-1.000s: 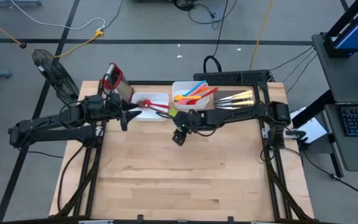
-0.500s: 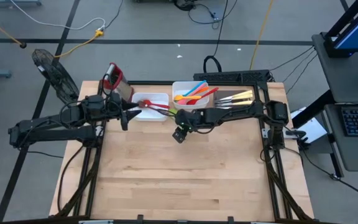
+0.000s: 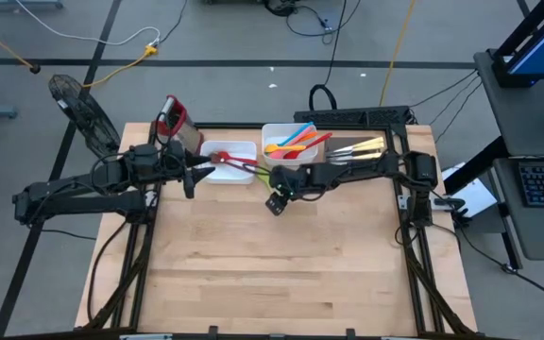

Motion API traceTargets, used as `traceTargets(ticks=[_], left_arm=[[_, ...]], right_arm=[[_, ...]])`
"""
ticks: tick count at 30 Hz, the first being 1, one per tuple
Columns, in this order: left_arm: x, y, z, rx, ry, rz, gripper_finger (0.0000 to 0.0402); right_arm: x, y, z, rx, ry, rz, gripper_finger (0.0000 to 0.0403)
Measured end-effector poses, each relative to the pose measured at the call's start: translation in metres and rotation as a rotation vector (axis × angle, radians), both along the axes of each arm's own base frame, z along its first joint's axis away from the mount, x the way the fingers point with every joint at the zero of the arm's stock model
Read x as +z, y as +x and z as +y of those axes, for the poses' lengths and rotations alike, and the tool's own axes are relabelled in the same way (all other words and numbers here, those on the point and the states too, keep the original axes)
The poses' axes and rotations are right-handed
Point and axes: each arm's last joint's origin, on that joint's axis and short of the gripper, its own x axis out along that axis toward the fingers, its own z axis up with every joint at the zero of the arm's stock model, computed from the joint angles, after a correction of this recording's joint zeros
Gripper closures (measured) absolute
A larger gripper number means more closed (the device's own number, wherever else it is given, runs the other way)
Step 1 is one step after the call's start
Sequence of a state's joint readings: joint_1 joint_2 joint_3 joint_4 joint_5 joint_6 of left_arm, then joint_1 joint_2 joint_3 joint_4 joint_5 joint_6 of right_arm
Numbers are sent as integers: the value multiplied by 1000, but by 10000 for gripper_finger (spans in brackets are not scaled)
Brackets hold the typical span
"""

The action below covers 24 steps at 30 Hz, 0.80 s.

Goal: Pick & Place Kitchen Items
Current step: Put the green serving spoon into the left white bin

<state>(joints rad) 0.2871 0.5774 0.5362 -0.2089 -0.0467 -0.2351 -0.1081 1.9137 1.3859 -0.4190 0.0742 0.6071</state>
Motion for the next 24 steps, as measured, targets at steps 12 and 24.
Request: traceTargets(ticks=[12,24], left_arm=[[0,0,0,0,23,9,215],[-4,-1,0,1,15,52,215]], right_arm=[[-41,7,0,14,59,43,172],[-90,-5,8,-95,25,327,186]])
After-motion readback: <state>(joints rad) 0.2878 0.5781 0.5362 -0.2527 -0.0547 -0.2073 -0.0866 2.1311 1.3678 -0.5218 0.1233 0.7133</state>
